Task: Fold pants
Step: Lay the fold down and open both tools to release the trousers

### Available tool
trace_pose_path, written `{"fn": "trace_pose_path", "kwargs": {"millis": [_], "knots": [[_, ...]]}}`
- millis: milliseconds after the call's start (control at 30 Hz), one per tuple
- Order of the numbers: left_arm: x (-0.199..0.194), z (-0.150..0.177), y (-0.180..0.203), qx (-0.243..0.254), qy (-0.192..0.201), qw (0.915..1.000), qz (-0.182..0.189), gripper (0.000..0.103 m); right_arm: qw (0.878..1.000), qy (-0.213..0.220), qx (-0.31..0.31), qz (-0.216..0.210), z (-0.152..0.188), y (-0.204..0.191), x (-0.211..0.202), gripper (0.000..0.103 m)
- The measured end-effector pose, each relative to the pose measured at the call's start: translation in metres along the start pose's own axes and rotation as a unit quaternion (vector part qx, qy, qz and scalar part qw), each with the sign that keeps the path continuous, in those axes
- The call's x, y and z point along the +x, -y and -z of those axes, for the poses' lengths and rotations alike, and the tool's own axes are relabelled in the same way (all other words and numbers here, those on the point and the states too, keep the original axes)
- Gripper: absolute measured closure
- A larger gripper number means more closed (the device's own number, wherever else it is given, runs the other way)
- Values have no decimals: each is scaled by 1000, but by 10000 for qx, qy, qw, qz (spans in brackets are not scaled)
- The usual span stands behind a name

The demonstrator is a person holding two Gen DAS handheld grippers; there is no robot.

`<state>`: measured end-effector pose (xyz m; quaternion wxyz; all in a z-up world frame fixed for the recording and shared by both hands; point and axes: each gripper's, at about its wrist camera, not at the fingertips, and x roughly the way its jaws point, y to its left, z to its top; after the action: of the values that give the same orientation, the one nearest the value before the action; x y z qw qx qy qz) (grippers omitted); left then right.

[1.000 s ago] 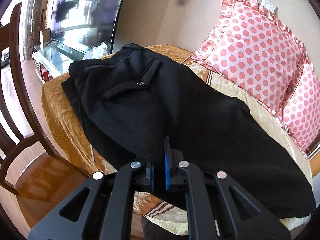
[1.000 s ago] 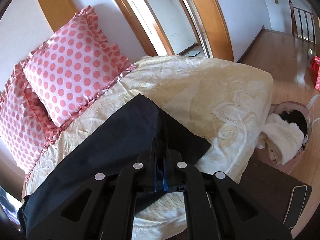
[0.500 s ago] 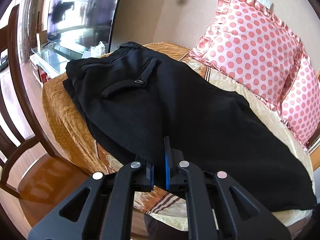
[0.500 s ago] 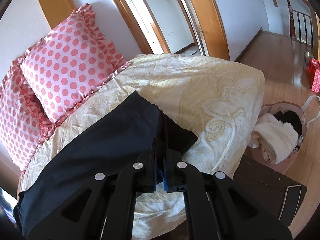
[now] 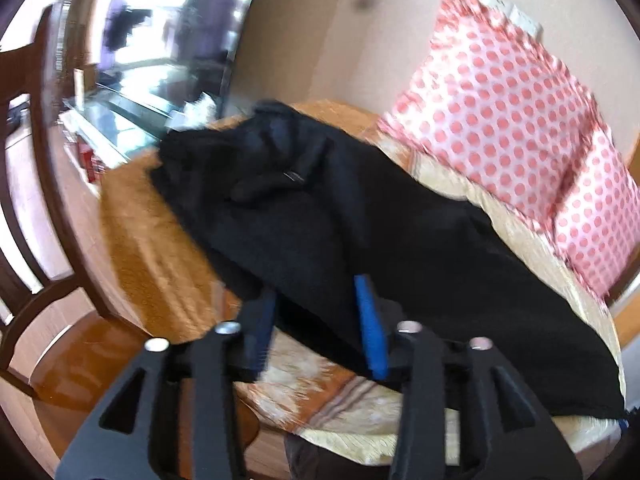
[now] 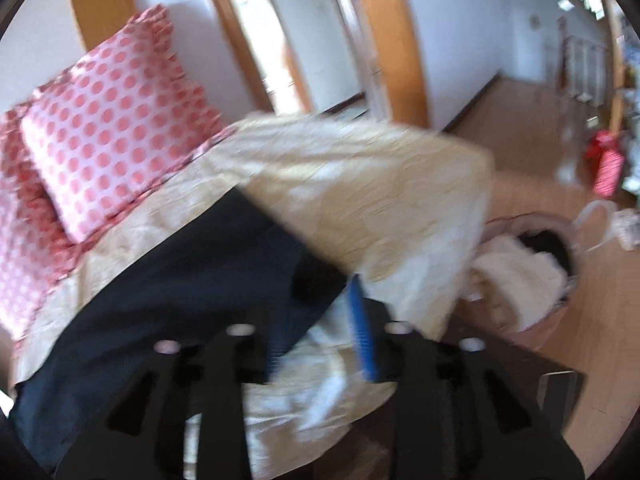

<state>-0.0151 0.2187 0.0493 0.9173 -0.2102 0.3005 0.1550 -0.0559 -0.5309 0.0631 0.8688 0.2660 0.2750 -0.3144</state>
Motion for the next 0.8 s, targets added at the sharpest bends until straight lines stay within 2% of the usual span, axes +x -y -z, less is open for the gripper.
{"fn": "trace_pose_path", "kwargs": {"millis": [33,100,133,200,333,367,433,600,800], "knots": [[-5,-2,-6,-80,129,9999,-80,49,9996,211,-26,186,-1,1,-7,59],[-15,-9,-20,-254,364,9987,-236,47,9976,580,-205,325,-3,-5,-20,59],[-17,-14,-26,-349,427,9981,-292,47,9967,704,-330,248,-3,-10,-25,59],[-17,-25,-33,-470,476,9976,-176,47,9940,836,-708,-63,-2,-29,-31,59],[-4,-40,-11,-42,448,9990,-20,45,9817,592,-1542,-951,11,-78,-23,59],[1,-41,-5,85,433,9990,9,39,9793,493,-1651,-1064,14,-87,-17,59],[13,-41,7,281,331,9991,-21,35,9758,243,-1780,-1247,19,-99,-3,59],[39,-31,8,375,-49,9990,-239,36,9744,-298,-1940,-1094,32,-107,24,59],[42,-17,10,632,74,9970,-429,34,9776,-316,-1775,-1083,33,-86,18,59]]}}
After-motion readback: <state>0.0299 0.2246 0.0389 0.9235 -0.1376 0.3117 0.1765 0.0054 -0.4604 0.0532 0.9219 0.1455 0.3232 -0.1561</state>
